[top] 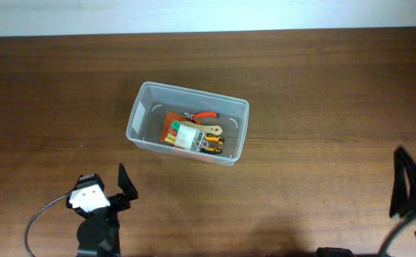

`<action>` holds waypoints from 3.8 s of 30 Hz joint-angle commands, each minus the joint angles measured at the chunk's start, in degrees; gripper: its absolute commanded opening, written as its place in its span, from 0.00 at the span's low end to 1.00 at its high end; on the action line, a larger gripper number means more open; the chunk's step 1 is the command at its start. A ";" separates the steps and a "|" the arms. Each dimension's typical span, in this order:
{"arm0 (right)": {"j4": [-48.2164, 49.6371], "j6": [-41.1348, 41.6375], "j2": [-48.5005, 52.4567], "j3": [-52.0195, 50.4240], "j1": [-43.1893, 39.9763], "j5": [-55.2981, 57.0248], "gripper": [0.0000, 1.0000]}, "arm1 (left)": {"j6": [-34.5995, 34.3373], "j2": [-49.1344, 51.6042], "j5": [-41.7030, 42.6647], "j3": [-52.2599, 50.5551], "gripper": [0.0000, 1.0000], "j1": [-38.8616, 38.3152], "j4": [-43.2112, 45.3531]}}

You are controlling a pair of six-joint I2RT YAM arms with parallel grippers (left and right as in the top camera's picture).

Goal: Pack container

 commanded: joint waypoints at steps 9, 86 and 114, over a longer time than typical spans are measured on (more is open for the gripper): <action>36.37 0.63 -32.24 -64.39 1.79 -1.22 0.99 | 0.50 -0.26 -0.22 -0.20 0.99 -0.17 -0.07; 72.15 6.56 -50.90 -118.40 6.91 1.03 0.99 | 0.50 -0.26 -0.22 -0.20 0.99 -0.17 -0.07; 72.15 6.54 -50.90 -118.40 6.91 1.03 0.99 | 0.50 -0.26 -0.22 -0.20 0.99 -0.17 -0.07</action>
